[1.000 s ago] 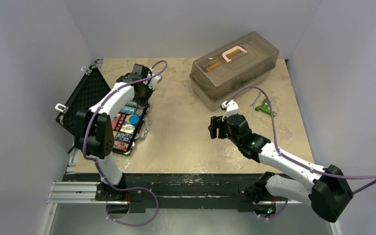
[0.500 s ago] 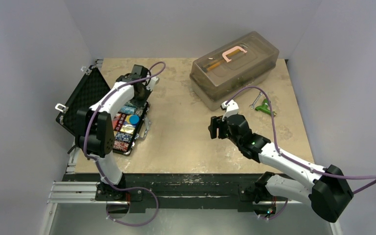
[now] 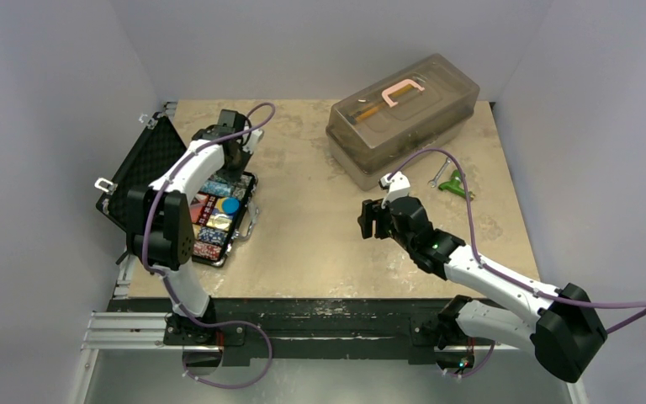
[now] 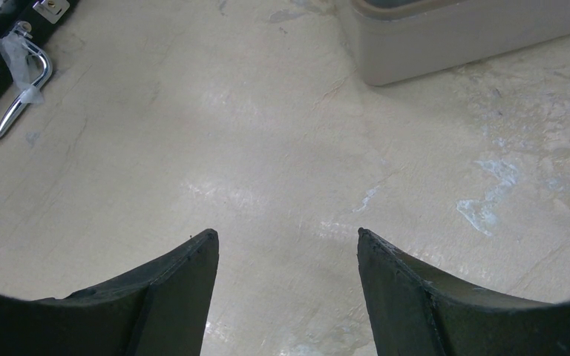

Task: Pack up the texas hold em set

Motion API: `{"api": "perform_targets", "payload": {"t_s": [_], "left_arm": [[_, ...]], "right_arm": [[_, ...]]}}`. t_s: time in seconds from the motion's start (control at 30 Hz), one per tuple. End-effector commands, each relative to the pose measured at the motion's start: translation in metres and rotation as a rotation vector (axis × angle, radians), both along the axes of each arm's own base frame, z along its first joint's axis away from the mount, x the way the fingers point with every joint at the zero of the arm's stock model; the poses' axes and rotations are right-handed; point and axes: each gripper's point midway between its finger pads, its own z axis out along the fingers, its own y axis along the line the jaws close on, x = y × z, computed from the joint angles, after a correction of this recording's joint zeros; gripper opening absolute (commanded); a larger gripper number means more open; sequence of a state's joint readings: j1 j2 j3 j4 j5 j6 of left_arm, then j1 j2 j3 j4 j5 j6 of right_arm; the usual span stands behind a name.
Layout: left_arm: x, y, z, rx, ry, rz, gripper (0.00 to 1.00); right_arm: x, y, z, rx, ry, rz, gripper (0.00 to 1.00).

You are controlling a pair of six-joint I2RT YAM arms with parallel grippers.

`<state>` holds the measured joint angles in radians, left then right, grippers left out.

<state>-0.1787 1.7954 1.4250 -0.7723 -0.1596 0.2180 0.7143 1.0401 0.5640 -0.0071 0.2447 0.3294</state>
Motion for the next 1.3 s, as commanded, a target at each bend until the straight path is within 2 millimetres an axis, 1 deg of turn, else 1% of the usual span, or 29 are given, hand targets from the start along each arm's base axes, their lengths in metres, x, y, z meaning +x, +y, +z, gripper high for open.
{"api": "perform_targets", "payload": {"t_s": [0.0,0.27,0.5,0.63,0.77,0.83,0.93,1.03,1.17,1.27], "left_arm": [[0.007,-0.002,0.005,-0.027,-0.021,0.022,0.0],[0.006,-0.003,-0.007,-0.03,0.024,0.027,0.0],[0.005,-0.002,-0.01,-0.019,0.036,0.037,0.02],[0.007,0.001,-0.009,-0.005,0.031,0.054,0.1],[0.008,0.004,-0.002,0.001,0.01,0.076,0.27],[0.008,0.003,0.001,-0.003,-0.002,0.079,0.31],[0.009,0.003,0.007,-0.007,-0.022,0.084,0.33],[0.009,0.002,0.01,-0.019,-0.032,0.082,0.33],[0.008,0.002,0.008,-0.014,-0.029,0.08,0.16],[0.008,0.001,0.004,-0.02,-0.015,0.075,0.12]], "right_arm": [[0.003,0.002,0.014,0.037,-0.038,-0.01,0.67],[0.003,0.002,0.013,0.037,-0.036,-0.009,0.67],[0.002,0.002,0.014,0.037,-0.038,-0.007,0.67],[0.002,0.003,0.014,0.04,-0.036,-0.005,0.67],[0.002,0.002,0.014,0.04,-0.036,-0.007,0.67],[0.002,0.002,0.013,0.037,-0.035,-0.007,0.67],[0.002,0.003,0.013,0.036,-0.034,-0.007,0.67],[0.003,0.003,0.011,0.032,-0.028,-0.008,0.67],[0.003,0.003,0.012,0.034,-0.03,-0.007,0.67],[0.003,0.003,0.011,0.033,-0.027,-0.006,0.67]]}}
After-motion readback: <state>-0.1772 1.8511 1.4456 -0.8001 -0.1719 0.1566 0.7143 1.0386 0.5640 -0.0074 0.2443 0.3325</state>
